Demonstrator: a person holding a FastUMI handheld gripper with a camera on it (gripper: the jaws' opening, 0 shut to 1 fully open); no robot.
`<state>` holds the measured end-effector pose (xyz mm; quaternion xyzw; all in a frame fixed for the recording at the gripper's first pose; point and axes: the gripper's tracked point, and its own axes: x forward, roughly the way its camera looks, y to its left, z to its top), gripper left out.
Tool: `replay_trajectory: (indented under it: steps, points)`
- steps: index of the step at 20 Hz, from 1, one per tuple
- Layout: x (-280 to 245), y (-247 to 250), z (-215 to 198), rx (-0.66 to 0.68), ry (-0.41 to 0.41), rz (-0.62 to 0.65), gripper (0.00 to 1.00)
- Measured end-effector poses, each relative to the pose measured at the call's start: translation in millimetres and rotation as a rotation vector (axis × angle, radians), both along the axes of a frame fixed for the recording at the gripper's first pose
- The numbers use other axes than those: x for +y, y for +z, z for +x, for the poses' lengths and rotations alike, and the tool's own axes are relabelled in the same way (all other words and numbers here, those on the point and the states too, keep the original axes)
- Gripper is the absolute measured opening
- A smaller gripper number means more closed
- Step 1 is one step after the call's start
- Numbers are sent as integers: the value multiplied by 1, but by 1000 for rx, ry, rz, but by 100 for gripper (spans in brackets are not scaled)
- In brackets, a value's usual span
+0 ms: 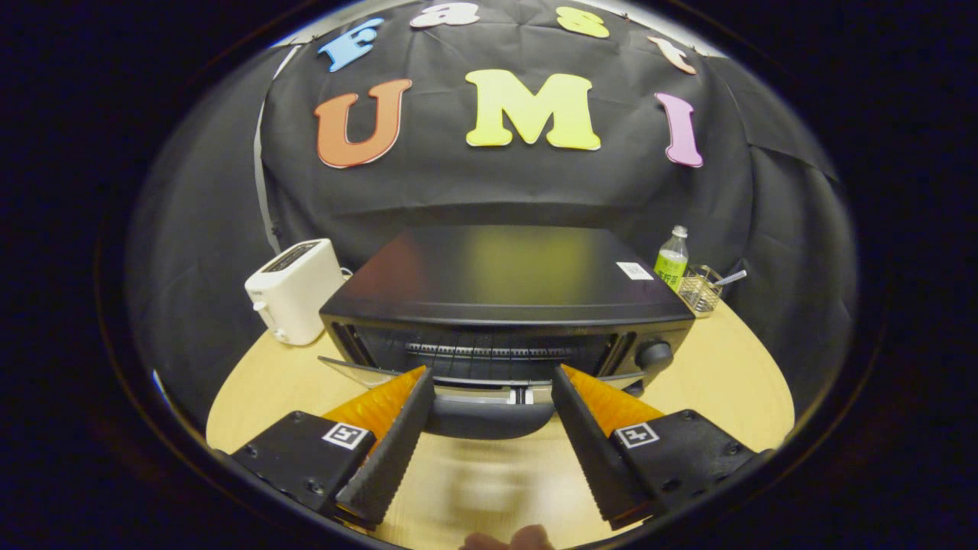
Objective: Open the toaster oven, put the food inside, and close the toaster oven door.
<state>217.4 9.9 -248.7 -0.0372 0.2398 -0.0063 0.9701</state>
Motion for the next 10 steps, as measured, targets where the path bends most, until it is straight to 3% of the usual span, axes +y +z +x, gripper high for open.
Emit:
replay_trajectory:
  steps: [10]
  points:
    - [-3, -75, -65, 176, 3, 11, 100]
